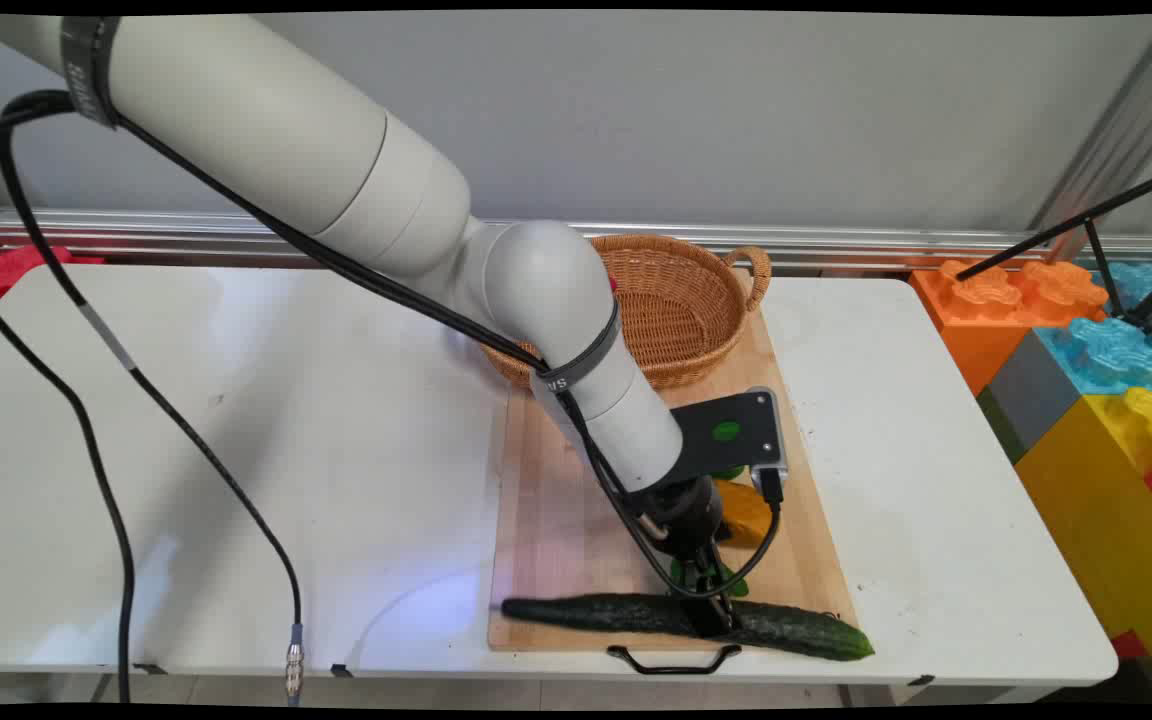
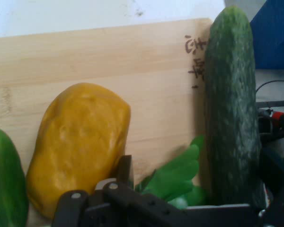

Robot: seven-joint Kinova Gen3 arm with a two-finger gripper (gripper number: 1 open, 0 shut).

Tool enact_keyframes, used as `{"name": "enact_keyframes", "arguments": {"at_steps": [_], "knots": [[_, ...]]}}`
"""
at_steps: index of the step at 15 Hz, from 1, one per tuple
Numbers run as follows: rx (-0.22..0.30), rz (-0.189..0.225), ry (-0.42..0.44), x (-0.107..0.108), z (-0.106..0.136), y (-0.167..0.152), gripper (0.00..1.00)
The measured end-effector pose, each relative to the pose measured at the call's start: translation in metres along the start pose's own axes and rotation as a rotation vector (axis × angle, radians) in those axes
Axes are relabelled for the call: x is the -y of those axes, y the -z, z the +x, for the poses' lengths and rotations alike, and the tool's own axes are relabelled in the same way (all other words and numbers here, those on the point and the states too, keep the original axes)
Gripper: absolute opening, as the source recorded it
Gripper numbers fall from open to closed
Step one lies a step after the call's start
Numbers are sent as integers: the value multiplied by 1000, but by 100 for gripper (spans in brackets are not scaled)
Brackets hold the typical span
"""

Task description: Pick up the potato from the cutting board

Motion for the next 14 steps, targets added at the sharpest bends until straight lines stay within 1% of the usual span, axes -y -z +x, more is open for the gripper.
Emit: {"name": "enact_keyframes", "arguments": {"at_steps": [6,11,14], "knots": [[10,24,-37,1,-10,5,100],[-10,49,-63,7,-6,15,100],[-12,62,-83,11,-6,22,100]]}}
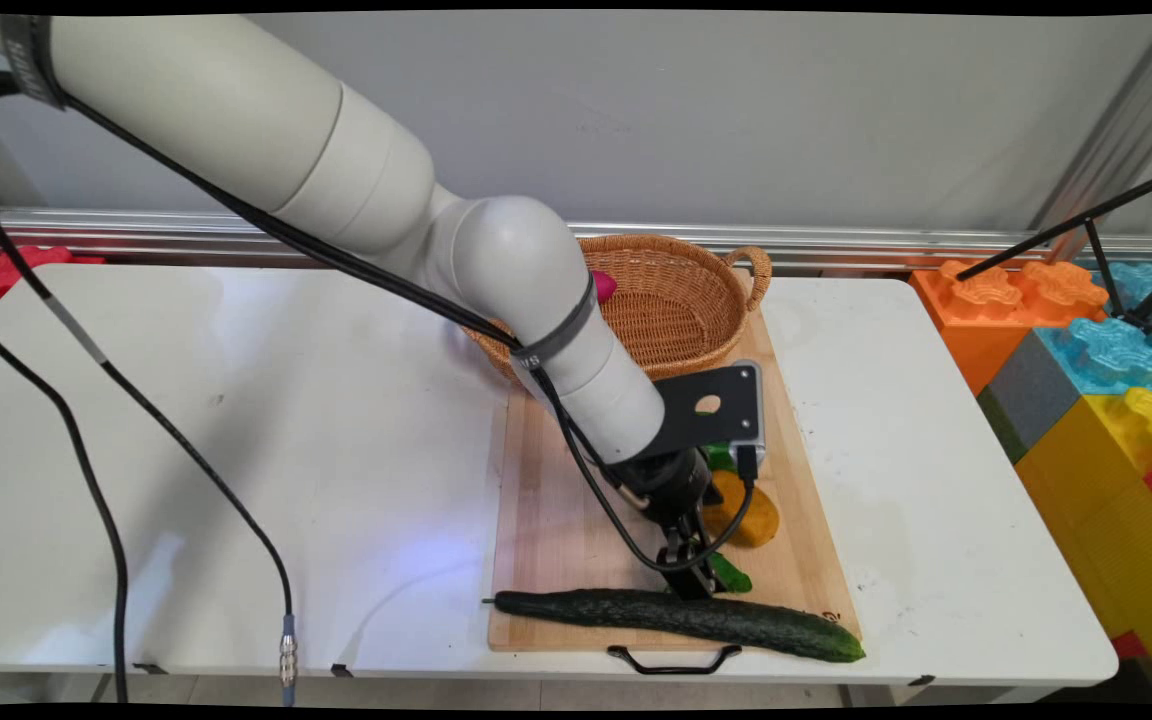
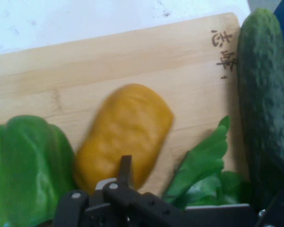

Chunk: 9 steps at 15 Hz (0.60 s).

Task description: Pick up the potato from the cutting board

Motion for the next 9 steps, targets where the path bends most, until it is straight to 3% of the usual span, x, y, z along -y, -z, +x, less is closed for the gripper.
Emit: {"name": "enact_keyframes", "arguments": {"at_steps": [9], "knots": [[-26,-1,-22,1,5,21,100]]}}
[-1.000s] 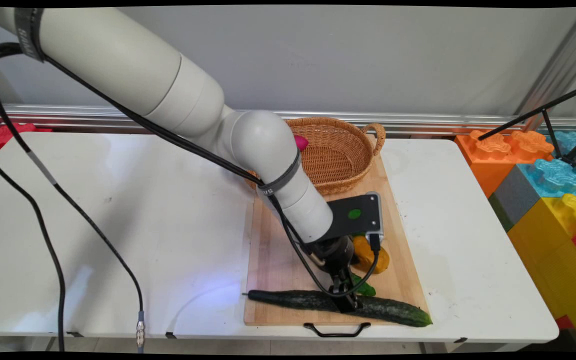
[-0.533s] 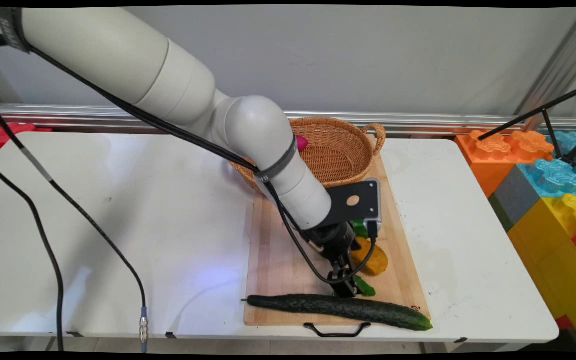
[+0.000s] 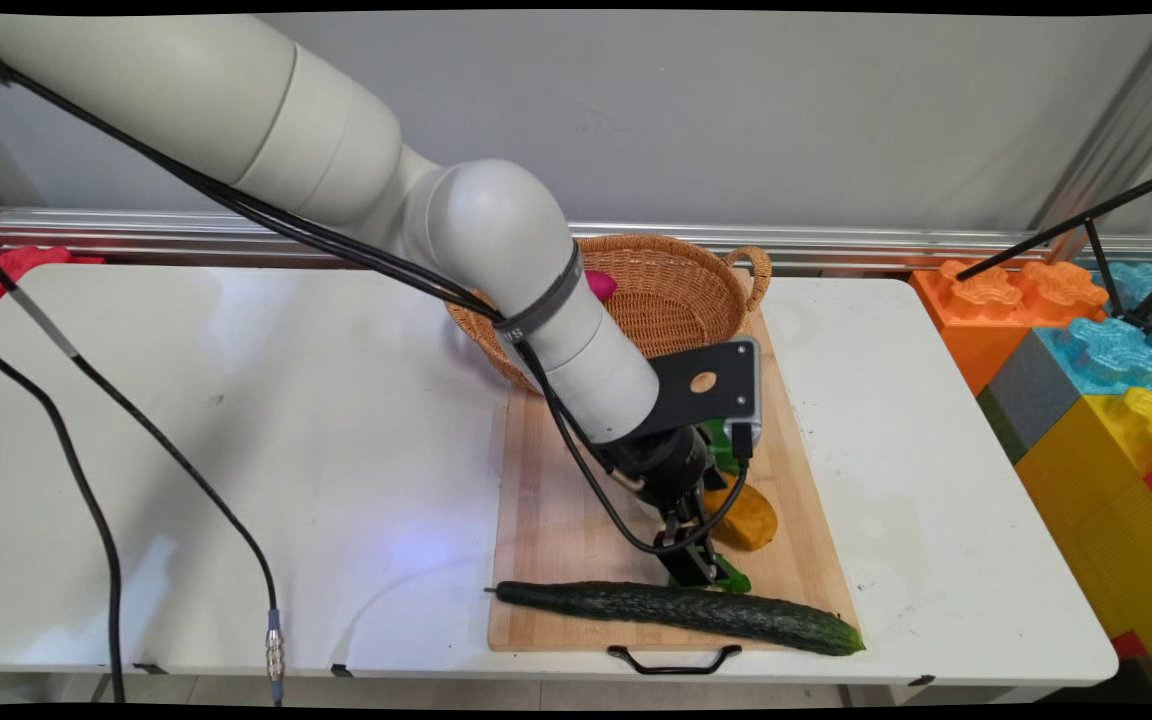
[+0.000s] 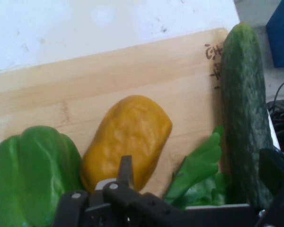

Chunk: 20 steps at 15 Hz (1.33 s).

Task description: Pick up the potato from the cutting board

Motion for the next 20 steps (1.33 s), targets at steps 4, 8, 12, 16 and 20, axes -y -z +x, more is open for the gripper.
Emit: {"name": "enact_keyframes", "arguments": {"at_steps": [4,8,12,16,20], "knots": [[-9,42,-27,6,5,4,100],[1,57,-87,9,8,-8,100],[19,60,-179,13,11,-25,100],[33,66,-249,20,14,-38,100],[48,74,-293,27,15,-50,100]]}}
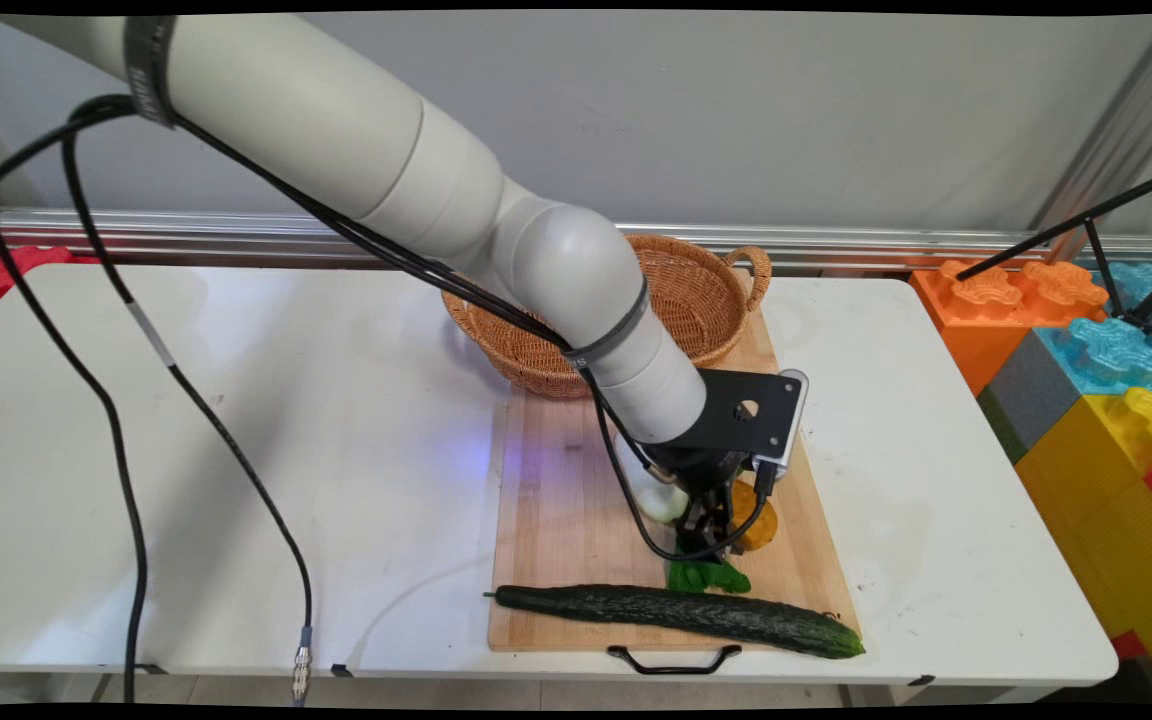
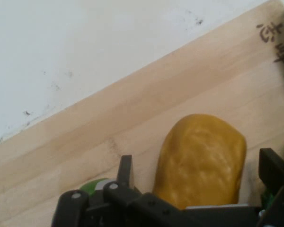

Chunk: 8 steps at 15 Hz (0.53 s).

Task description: Pick up the potato from the cutting board, then place the picked object in the vegetable basket

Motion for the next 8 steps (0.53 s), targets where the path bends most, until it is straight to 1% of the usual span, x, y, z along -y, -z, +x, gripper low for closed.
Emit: {"name": "enact_keyframes", "arguments": {"at_steps": [3,4,8], "knots": [[9,1,-19,5,-1,-9,100],[10,-1,-24,6,-1,-11,0],[13,-17,-15,7,0,-11,0]]}}
